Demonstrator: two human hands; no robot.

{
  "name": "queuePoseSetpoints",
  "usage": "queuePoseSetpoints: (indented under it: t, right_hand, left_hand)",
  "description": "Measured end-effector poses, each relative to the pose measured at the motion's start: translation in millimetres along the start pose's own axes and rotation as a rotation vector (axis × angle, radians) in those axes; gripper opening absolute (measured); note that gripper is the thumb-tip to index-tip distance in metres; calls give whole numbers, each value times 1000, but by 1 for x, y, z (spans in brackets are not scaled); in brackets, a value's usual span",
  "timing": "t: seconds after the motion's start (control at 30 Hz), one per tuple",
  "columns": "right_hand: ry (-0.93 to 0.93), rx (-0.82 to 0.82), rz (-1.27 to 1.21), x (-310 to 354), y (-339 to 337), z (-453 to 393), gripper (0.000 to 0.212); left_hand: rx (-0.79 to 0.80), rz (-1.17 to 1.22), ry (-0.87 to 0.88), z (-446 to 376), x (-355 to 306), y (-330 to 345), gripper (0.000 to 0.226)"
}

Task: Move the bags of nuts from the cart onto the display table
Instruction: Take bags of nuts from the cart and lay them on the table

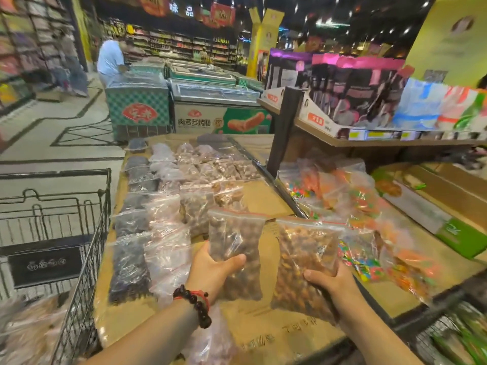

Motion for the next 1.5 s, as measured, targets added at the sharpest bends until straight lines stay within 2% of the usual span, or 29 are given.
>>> queuePoseSetpoints:
  t: [0.2,0.27,0.37,0.47,0.57,0.7,0.8,0.93,1.07,1.2,1.33,1.4,1.5]
  right_hand:
    - [67,127,93,-22,10,-126,100]
    - [89,172,144,-30,19,-161,92]
    - [101,219,163,-34,38,-202,62]
    - [150,263,170,-52,56,-236,66]
    - [170,299,169,-63,74,-261,62]
    - [201,341,207,-80,88,-296,60]
    - [230,402,257,-89,96,-315,78]
    - [216,450,255,-94,109,-331,87]
    - [242,495,208,-98,116,-341,64]
    - [193,511,283,-94,123,-352,67]
    - [68,407,520,-93,115,-355,73]
    - [66,420,505,-91,111,-353,68]
    - [77,452,497,-90,114,-355,77]
  left_hand:
    - [-199,91,-100,-105,41,-14,29]
    - [-267,96,-140,-135,54,-20,31]
    - [-325,90,-165,-177,70,-35,30]
    - [-362,19,-157,-206,82,-49,28]
    - [-432,-44,-166,-227,91,-61,37]
    - [-514,-186,-214,-243,101,-66,68]
    - [-618,-307,-229,-245,104,-66,70]
    - [-680,-407,-198,-244,108,-63,96]
    - [-716,-556,-126,-241,111,-54,90]
    - [-725,-634,-123,-244,113,-49,86]
    - [-713,-703,-136,-241,116,-45,82]
    - [-722,-721,-134,-241,119,-46,82]
    - [-713,-736,-148,-245,120,-47,83]
Point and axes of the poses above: each hand's wrist, its own z-axis away from the middle knuckle, its own y-axis out of the palm, x = y × z, the point moved 3 cm from there along -z, towards the middle knuckle, and after that the axes turned 14 degrees about z, right-handed, at the moved point
